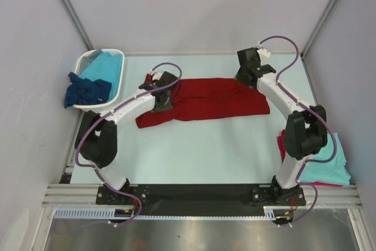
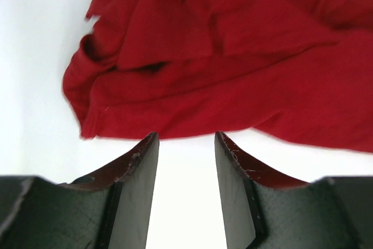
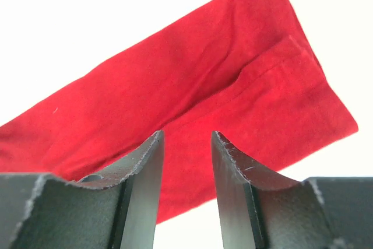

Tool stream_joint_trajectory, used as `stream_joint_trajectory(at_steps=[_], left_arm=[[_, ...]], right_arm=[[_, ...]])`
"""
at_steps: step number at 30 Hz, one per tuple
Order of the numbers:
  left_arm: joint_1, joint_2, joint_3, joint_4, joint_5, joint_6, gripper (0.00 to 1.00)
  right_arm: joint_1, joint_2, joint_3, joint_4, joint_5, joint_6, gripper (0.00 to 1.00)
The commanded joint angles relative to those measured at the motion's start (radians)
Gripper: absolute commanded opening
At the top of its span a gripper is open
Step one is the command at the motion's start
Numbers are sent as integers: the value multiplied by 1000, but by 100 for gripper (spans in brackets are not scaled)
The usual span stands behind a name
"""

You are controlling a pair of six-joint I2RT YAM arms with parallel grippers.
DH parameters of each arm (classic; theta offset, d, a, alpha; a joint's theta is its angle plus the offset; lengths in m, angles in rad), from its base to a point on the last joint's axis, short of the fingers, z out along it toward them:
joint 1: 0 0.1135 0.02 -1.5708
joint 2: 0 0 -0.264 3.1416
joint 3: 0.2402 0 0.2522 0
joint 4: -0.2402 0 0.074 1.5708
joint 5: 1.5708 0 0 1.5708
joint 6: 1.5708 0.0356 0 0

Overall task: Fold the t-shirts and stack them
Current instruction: Fold the other side of the tshirt into a rectangle

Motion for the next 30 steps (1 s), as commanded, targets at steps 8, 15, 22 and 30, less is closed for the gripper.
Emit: stream_joint_trajectory(at_steps=[8,15,22,30], left_arm=[[41,253,191,46,68,3,39],[48,279,213,40,19,1,43],[87,261,216,37,-3,15,45],[133,325,257,34,11,29,41]], right_arm=[[46,-170,-209,-17,-7,-5,38],[66,-182,-234,-14,-19,-11,37],[76,-170,-236,-3,-33,-16,37],[78,-156,-239,-2,-30,-20,37]])
